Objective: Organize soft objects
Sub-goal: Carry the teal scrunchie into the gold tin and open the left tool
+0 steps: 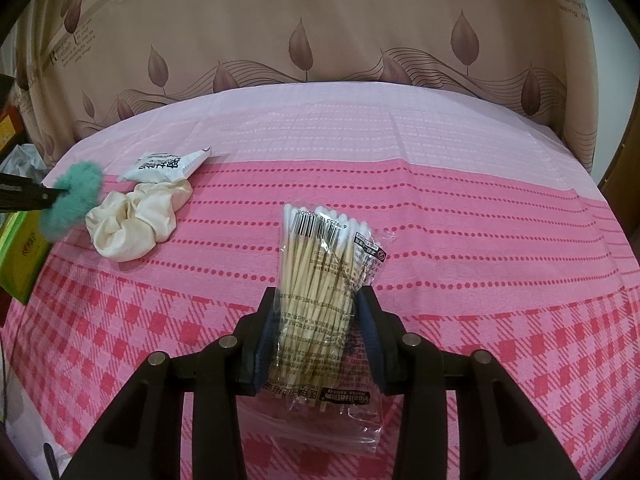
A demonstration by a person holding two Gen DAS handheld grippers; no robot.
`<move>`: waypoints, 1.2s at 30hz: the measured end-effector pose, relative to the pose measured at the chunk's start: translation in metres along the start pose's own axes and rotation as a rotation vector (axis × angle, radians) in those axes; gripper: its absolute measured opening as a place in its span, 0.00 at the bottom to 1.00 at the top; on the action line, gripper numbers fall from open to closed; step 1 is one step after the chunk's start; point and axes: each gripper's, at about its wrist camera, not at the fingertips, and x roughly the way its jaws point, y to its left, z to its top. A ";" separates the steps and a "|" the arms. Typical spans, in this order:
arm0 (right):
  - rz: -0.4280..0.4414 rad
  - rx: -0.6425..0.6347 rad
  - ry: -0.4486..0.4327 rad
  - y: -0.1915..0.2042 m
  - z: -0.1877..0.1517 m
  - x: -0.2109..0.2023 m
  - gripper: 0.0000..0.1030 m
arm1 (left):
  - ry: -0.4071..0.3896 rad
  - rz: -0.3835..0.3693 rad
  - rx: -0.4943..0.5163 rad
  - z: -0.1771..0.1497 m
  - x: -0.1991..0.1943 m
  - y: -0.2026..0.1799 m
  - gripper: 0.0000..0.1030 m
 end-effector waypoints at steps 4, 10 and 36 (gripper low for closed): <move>-0.003 -0.003 0.000 0.000 0.000 0.000 0.36 | -0.042 0.029 0.020 -0.001 -0.016 -0.002 0.11; -0.009 -0.008 0.000 0.002 0.000 0.001 0.36 | -0.097 0.076 0.055 -0.009 -0.041 -0.006 0.11; -0.032 -0.024 0.003 0.003 -0.001 0.002 0.36 | -0.245 0.262 0.023 -0.032 -0.117 0.090 0.11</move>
